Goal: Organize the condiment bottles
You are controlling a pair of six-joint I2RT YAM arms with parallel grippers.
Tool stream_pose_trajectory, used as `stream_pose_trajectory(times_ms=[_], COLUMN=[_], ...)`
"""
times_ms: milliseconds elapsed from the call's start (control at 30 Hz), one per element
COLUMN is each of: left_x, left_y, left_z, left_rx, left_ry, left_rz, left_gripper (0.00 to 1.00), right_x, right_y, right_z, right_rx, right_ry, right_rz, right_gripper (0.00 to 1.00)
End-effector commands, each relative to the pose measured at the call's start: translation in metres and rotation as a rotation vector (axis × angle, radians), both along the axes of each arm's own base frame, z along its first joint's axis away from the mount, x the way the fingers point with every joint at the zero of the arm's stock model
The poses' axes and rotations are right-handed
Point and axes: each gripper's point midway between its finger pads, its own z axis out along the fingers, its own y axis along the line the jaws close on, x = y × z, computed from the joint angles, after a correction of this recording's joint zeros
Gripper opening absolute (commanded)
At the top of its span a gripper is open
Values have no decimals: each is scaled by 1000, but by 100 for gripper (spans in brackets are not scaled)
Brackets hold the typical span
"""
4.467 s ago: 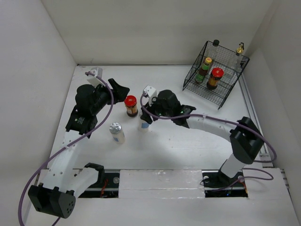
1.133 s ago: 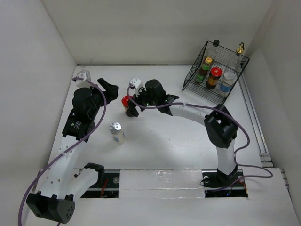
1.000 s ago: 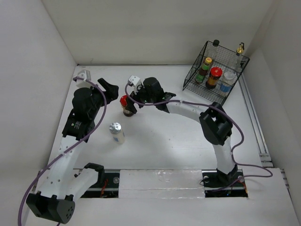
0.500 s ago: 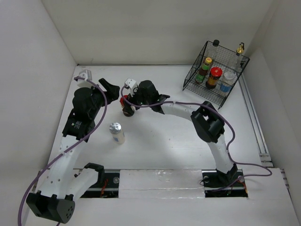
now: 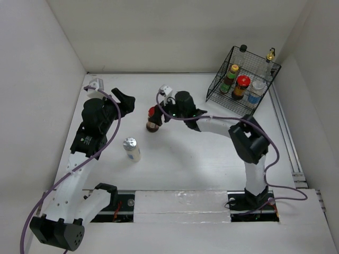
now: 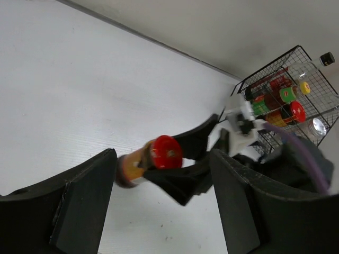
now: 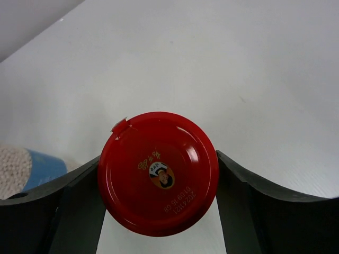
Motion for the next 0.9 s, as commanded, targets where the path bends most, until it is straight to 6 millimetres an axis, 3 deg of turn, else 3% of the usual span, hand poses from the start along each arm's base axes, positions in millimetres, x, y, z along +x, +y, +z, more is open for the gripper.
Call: stream_pose_trajectory(times_ms=[0,67,100,133,167,200,233,300,333,400,633,867], left_x=[4,4,4,4,4,4,3,3,3,3,3,3], left_y=[-2,-2,-2,-2,-2,-2,-4,-6,-6,-6,-6,-6], left_z=[25,25,25,25,25,25,25,27,27,27,27,27], left_rx=[-9,-9,-9,-9,-9,-9,-11,-14,-14,-14,-14,-14], left_ry=[-74,-74,-74,-74,-74,-74,-73,-82,-82,-82,-82,-82], left_rz=[-18,-18,-18,-18,-18,-18,-27,-36,-36,-36,-36,-36], left_gripper=[67,67,67,67,67,67,67,67,67,67,67,67], right_x=[13,28,31,29,45,50,52,72,70,83,114,141], right_y=[-53,-92,-108,-127,-155,-171,-190,-243,-244,-280,-349,-371], right_z=[180,198,197,216,216,209,220,218,222,222,231,203], right_rx=[323,328,318,332,308,293,295,269,274,262,221,178], right_ry=[-273,-304,-301,-329,-334,-324,-357,-364,-372,-383,-416,-369], right_rz=[-67,-163,-204,-243,-338,-393,-444,-577,-577,-678,-869,-934], right_gripper=[53,53,53,53,53,52,52,50,50,50,49,48])
